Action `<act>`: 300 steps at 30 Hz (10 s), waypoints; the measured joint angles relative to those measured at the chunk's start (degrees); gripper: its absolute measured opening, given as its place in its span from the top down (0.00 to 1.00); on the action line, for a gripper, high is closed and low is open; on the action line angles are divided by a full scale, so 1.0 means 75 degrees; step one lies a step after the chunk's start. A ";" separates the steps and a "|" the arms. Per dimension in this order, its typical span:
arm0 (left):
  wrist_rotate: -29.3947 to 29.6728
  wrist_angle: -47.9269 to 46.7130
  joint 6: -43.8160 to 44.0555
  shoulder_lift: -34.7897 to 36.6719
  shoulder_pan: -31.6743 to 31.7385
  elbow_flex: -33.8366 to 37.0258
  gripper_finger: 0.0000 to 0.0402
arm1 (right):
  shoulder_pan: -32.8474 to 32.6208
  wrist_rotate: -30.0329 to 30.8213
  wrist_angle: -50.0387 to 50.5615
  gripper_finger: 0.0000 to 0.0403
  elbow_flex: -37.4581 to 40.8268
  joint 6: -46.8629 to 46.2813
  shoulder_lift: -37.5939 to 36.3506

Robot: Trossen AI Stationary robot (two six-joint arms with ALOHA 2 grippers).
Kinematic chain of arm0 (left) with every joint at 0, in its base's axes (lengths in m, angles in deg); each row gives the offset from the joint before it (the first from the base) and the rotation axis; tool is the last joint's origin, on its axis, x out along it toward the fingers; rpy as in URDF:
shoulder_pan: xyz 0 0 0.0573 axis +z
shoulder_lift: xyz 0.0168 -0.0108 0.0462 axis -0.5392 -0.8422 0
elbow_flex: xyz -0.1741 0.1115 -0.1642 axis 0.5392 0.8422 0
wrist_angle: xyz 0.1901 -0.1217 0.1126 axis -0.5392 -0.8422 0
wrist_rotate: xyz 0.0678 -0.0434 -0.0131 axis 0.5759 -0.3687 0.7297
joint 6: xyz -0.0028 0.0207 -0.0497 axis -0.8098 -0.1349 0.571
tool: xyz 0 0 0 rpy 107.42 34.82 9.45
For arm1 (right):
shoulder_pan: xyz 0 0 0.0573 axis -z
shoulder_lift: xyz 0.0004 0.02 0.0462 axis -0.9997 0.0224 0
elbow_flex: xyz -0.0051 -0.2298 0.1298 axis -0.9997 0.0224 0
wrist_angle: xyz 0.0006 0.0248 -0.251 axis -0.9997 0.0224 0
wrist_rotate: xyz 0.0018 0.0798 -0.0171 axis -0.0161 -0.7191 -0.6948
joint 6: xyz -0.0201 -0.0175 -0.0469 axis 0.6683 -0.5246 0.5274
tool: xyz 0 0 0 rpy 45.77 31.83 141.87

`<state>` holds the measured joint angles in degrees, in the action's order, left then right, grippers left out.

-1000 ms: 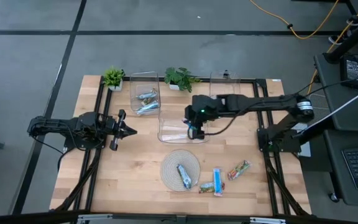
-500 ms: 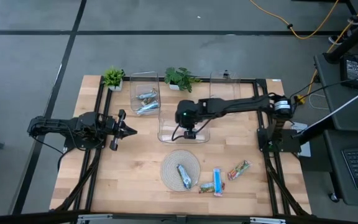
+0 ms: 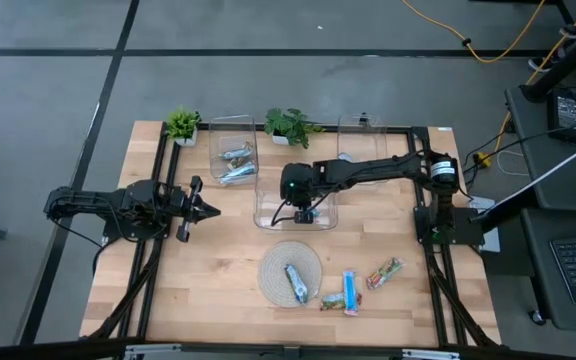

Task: Pick and place Granola Bars by type
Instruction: Put the red granola bar into the bottom transparent bin, then put the blue granola bar into the top right transparent bin

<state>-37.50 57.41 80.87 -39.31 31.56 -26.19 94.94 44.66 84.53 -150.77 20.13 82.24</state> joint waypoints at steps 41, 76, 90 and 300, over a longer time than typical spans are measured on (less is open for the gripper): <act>-0.0001 0.0000 0.0001 0.0001 0.0001 0.0002 0.97 | -0.0753 0.1209 0.3345 0.66 -0.2331 -0.0207 -0.0082; -0.0003 0.0000 0.0001 0.0001 0.0001 0.0002 0.96 | -0.5128 0.2053 0.3291 0.66 -0.2614 -0.2646 -0.0891; -0.0003 0.0000 0.0003 0.0000 -0.0001 0.0003 0.96 | -0.5047 0.1681 0.2856 0.46 -0.2614 -0.2674 0.0092; -0.0002 0.0000 0.0000 0.0003 0.0001 0.0003 0.97 | 0.4649 -0.0266 0.1676 0.98 0.2281 -0.0024 -0.3780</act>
<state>-37.52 57.41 80.87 -39.29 31.56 -26.17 129.80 42.67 97.10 -133.66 19.95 53.89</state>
